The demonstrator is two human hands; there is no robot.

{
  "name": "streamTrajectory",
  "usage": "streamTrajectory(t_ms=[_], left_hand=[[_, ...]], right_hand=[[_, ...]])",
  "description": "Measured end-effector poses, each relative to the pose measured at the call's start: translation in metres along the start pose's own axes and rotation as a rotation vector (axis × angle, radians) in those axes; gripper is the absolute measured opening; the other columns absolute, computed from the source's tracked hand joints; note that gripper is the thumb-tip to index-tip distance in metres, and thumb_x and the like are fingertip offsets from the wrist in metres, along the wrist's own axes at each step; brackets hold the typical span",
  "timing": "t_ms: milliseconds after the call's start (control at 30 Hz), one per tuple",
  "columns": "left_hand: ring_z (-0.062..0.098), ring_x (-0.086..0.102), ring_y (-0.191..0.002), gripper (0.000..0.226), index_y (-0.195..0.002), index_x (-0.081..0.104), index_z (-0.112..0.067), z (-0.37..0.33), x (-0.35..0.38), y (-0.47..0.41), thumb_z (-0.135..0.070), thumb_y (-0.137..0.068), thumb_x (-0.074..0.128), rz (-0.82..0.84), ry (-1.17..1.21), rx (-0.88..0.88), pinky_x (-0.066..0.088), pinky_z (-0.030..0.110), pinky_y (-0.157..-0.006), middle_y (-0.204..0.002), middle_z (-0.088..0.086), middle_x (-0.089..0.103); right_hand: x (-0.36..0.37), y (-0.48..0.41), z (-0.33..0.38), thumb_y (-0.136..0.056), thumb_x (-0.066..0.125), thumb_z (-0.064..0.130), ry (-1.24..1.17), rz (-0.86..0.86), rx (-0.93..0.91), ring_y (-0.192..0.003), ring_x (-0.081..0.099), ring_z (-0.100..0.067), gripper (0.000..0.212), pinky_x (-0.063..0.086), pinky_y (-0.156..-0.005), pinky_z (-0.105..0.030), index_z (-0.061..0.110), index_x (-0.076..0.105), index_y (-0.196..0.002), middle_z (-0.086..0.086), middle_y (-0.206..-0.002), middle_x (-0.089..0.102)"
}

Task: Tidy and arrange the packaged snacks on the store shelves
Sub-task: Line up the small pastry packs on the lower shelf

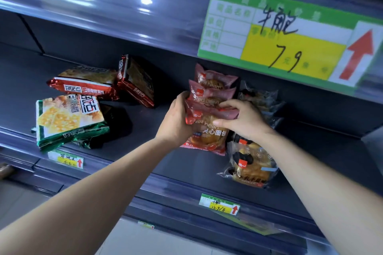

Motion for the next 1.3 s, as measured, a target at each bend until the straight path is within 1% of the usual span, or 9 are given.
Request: streamTrajectory(t_ms=[200, 367, 467, 567, 733, 867, 933, 1067, 1300], left_hand=[[0.024, 0.033, -0.132, 0.114, -0.151, 0.019, -0.018, -0.008, -0.005, 0.017, -0.040, -0.062, 0.087, -0.110, -0.135, 0.006, 0.032, 0.039, -0.107, -0.144, 0.007, 0.033], [0.029, 0.039, -0.102, 0.078, -0.121, 0.048, -0.012, -0.039, 0.010, 0.046, -0.054, -0.059, 0.072, -0.297, -0.362, 0.271, 0.039, 0.043, -0.082, -0.115, 0.012, 0.045], [0.029, 0.048, -0.096, 0.069, -0.111, 0.053, -0.013, -0.049, 0.026, 0.060, -0.052, -0.060, 0.079, -0.176, -0.371, 0.397, 0.046, 0.043, -0.077, -0.108, 0.008, 0.051], [0.024, 0.058, -0.095, 0.071, -0.114, 0.047, -0.018, -0.049, 0.044, 0.073, -0.055, -0.063, 0.081, 0.111, -0.303, 0.197, 0.048, 0.036, -0.076, -0.106, 0.001, 0.059], [0.023, 0.058, -0.094, 0.068, -0.113, 0.040, -0.020, -0.044, 0.071, 0.080, -0.047, -0.067, 0.082, 0.315, -0.390, -0.072, 0.042, 0.031, -0.070, -0.103, 0.001, 0.060], [0.025, 0.061, -0.098, 0.061, -0.118, 0.049, -0.022, -0.043, 0.087, 0.073, -0.040, -0.069, 0.081, 0.321, -0.376, -0.100, 0.045, 0.031, -0.071, -0.108, 0.000, 0.064], [0.026, 0.063, -0.096, 0.049, -0.115, 0.055, -0.021, -0.045, 0.090, 0.068, -0.029, -0.073, 0.078, 0.281, -0.374, -0.086, 0.050, 0.033, -0.073, -0.104, 0.000, 0.067], [0.023, 0.064, -0.091, 0.043, -0.114, 0.055, -0.019, -0.043, 0.094, 0.057, -0.017, -0.076, 0.075, 0.256, -0.347, -0.074, 0.053, 0.036, -0.074, -0.097, -0.002, 0.068], [0.025, 0.063, -0.094, 0.044, -0.114, 0.053, -0.016, -0.044, 0.091, 0.058, -0.021, -0.078, 0.076, 0.259, -0.367, -0.049, 0.052, 0.035, -0.074, -0.101, 0.000, 0.066]], right_hand=[[-0.028, 0.019, -0.011, -0.075, 0.078, 0.033, -0.091, -0.133, 0.021, -0.099, 0.054, -0.005, 0.040, 0.035, -0.083, -0.022, 0.027, 0.064, -0.112, 0.011, -0.110, 0.062], [-0.039, 0.049, -0.039, -0.076, 0.075, 0.041, -0.183, -0.294, 0.109, -0.103, 0.053, -0.006, 0.044, 0.039, -0.087, -0.021, 0.025, 0.063, -0.116, 0.011, -0.109, 0.059], [-0.040, 0.068, -0.057, -0.072, 0.074, 0.052, -0.166, -0.322, 0.134, -0.117, 0.050, -0.015, 0.058, 0.042, -0.098, -0.031, 0.030, 0.057, -0.123, 0.005, -0.122, 0.055], [-0.036, 0.086, -0.070, -0.063, 0.078, 0.055, -0.233, -0.277, 0.184, -0.130, 0.040, -0.019, 0.085, 0.036, -0.106, -0.035, 0.033, 0.042, -0.137, -0.001, -0.141, 0.039], [-0.020, 0.108, -0.091, -0.052, 0.087, 0.048, -0.335, -0.148, 0.260, -0.139, 0.027, -0.018, 0.126, 0.026, -0.113, -0.037, 0.028, 0.011, -0.150, 0.001, -0.154, 0.023], [-0.006, 0.114, -0.107, -0.055, 0.091, 0.029, -0.385, -0.048, 0.283, -0.125, 0.043, -0.011, 0.123, 0.033, -0.102, -0.025, 0.029, 0.011, -0.149, 0.009, -0.134, 0.047], [-0.002, 0.112, -0.112, -0.056, 0.091, 0.025, -0.355, -0.046, 0.275, -0.119, 0.050, -0.009, 0.118, 0.040, -0.103, -0.030, 0.032, 0.017, -0.147, 0.012, -0.127, 0.052], [-0.001, 0.103, -0.117, -0.059, 0.090, 0.024, -0.279, -0.105, 0.258, -0.119, 0.051, -0.011, 0.108, 0.042, -0.104, -0.035, 0.032, 0.025, -0.145, 0.012, -0.127, 0.053], [-0.003, 0.099, -0.120, -0.061, 0.089, 0.027, -0.244, -0.097, 0.246, -0.117, 0.050, -0.011, 0.105, 0.041, -0.103, -0.033, 0.029, 0.026, -0.145, 0.015, -0.116, 0.050]])
Point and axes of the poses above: each hand's wrist, its own y-axis away from the middle knuckle, its own x-axis out of the palm, z = x × y, the point moved 3 cm from there along -y, towards the middle knuckle
